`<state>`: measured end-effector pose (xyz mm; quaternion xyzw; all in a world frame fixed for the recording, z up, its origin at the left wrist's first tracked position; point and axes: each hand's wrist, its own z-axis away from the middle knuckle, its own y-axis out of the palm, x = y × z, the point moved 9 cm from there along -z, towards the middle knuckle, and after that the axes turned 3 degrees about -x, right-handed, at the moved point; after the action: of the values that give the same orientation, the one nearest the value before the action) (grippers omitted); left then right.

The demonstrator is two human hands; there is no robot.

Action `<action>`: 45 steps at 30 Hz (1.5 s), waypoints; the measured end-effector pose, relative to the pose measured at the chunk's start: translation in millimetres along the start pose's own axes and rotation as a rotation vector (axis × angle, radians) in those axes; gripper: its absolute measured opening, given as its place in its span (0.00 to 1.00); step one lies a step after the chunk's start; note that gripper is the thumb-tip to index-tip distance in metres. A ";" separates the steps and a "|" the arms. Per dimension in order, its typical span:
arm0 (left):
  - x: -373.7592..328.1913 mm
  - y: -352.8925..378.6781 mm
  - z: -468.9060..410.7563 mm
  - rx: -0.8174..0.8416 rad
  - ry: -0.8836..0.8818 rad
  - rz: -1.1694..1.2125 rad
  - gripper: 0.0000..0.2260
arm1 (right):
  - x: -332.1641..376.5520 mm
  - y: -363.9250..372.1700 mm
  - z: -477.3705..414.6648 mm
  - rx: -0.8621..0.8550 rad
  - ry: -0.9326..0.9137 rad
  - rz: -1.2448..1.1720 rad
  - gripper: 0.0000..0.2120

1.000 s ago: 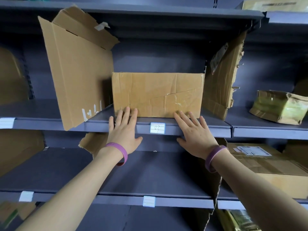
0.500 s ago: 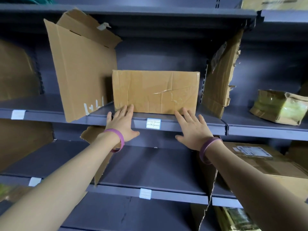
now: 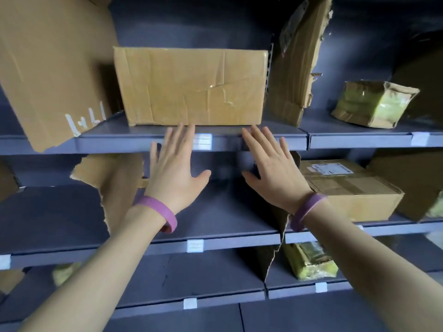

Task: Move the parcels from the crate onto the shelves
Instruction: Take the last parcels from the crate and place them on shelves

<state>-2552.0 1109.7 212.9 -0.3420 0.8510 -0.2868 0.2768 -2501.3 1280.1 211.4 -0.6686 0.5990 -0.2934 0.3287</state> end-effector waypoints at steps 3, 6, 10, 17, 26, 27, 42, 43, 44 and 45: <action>-44.3 21.3 20.2 0.044 0.096 0.112 0.38 | -16.0 3.2 33.9 0.030 0.023 0.006 0.39; -83.3 43.4 29.9 0.064 0.172 0.214 0.35 | -45.5 3.7 57.5 0.043 0.085 0.003 0.39; -134.0 78.1 40.3 0.102 0.242 0.338 0.33 | -91.7 4.2 87.4 0.058 0.145 0.035 0.37; -233.9 165.6 56.3 0.215 0.280 0.398 0.32 | -208.5 25.8 143.4 0.195 0.228 -0.016 0.40; -304.1 299.7 48.9 0.390 0.002 0.109 0.35 | -358.3 50.2 188.5 0.358 0.165 -0.046 0.41; -305.6 310.3 48.3 0.409 -0.031 0.077 0.36 | -370.7 52.8 192.2 0.376 0.156 -0.041 0.40; -276.0 367.9 43.9 0.479 -0.250 -0.209 0.39 | -433.1 94.4 195.4 0.397 0.075 0.079 0.42; -275.2 369.8 42.3 0.479 -0.250 -0.213 0.39 | -434.6 95.6 193.5 0.399 0.071 0.077 0.43; -274.4 371.5 41.2 0.477 -0.250 -0.216 0.40 | -436.2 96.4 191.7 0.400 0.069 0.070 0.43; -273.6 373.2 39.8 0.473 -0.250 -0.217 0.40 | -437.6 97.1 189.8 0.399 0.066 0.064 0.43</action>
<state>-2515.7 1525.0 8.2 -0.3896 0.6783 -0.4607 0.4194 -2459.4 1725.2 19.1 -0.5607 0.5606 -0.4175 0.4438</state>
